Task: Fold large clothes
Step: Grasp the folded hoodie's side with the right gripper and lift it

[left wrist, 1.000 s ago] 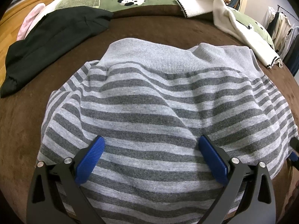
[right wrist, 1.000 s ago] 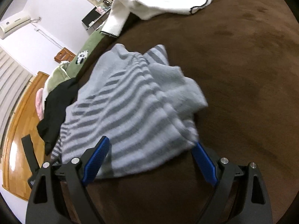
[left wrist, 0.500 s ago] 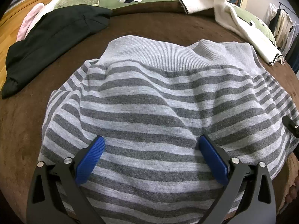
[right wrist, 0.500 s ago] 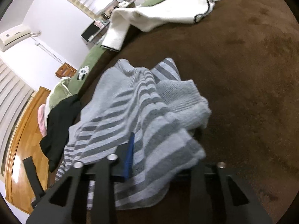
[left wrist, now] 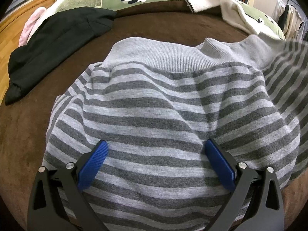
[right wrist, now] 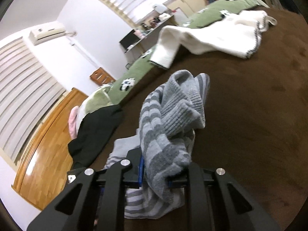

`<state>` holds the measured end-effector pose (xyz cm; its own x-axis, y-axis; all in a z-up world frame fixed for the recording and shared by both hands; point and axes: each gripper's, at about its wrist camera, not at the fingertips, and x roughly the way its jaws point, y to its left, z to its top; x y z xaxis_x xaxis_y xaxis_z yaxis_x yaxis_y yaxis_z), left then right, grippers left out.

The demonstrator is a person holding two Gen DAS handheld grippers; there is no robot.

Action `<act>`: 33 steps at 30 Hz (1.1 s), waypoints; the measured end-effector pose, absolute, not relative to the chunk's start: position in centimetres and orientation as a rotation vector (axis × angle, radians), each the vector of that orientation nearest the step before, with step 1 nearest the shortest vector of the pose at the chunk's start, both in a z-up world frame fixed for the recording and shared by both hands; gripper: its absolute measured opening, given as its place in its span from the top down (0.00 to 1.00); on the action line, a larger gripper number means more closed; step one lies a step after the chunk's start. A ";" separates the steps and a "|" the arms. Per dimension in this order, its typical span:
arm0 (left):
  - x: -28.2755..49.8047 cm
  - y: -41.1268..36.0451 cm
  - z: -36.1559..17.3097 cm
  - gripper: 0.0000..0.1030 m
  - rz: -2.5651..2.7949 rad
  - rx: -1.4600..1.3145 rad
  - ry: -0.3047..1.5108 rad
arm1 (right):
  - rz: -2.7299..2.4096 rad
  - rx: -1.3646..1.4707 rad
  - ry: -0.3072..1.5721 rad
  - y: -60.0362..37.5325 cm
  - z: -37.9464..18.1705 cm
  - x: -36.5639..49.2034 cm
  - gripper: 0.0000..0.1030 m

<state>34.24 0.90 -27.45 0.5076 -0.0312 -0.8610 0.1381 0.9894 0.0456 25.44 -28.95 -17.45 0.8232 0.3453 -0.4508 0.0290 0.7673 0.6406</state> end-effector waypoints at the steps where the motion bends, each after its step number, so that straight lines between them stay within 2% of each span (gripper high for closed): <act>1: 34.1 0.9 -27.5 0.05 -0.100 0.117 1.031 | 0.196 0.663 0.585 -28.2 -16.8 25.5 0.83; 15: 33.3 2.1 -26.7 0.05 -0.035 0.154 0.990 | 0.379 0.497 0.565 -20.4 -10.9 27.4 0.83; 33: 32.9 3.6 -26.5 0.07 -0.020 0.166 0.944 | 0.405 0.406 0.636 -15.2 -9.3 29.3 0.83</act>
<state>32.91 3.58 -26.47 0.5871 0.0560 -0.8076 0.0894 0.9870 0.1335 29.31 -15.22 -9.32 0.7325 0.4787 -0.4840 -0.2358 0.8454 0.4793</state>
